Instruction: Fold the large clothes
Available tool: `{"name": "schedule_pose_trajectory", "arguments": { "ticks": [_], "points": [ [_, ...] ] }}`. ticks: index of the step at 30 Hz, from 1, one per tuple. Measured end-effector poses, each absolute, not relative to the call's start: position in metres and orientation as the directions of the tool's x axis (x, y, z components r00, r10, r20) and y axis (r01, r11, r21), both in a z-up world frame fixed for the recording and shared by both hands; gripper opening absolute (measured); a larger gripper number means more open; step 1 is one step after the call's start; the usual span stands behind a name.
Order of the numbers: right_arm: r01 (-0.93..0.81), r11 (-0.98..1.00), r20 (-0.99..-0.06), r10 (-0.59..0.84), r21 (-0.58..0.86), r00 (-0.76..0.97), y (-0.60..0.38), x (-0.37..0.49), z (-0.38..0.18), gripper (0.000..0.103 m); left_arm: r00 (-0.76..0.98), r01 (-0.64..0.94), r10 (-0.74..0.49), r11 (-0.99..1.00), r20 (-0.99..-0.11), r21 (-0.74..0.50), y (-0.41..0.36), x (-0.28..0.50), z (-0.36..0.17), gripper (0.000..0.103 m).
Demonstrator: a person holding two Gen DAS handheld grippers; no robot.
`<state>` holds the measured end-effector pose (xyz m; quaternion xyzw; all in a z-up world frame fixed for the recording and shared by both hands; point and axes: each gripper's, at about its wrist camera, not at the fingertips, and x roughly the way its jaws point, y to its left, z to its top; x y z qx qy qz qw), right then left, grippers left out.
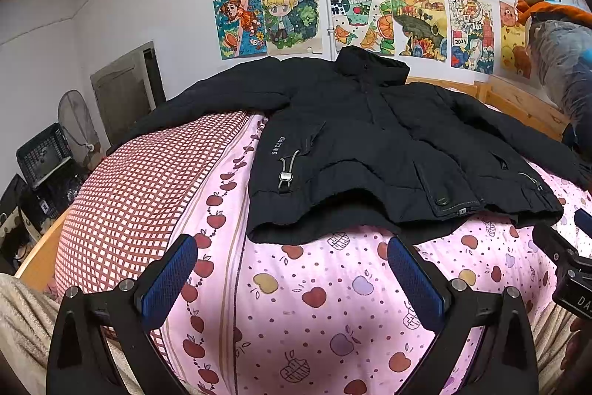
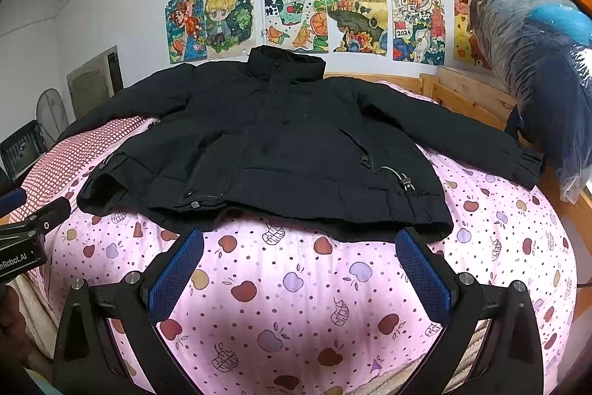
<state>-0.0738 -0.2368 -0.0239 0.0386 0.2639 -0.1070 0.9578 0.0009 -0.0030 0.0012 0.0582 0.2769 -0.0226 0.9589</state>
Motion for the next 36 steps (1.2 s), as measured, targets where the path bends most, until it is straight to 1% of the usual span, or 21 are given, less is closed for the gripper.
{"name": "schedule_pose_trajectory", "arguments": {
  "ticks": [36],
  "points": [
    [0.226,0.974,-0.527,-0.184,0.015,0.83,-0.2384,-0.0738,-0.0265,0.102,0.845,0.075,-0.01,0.992,-0.534,0.101,-0.0019,0.0017,0.0008,0.103]
  ]
}}
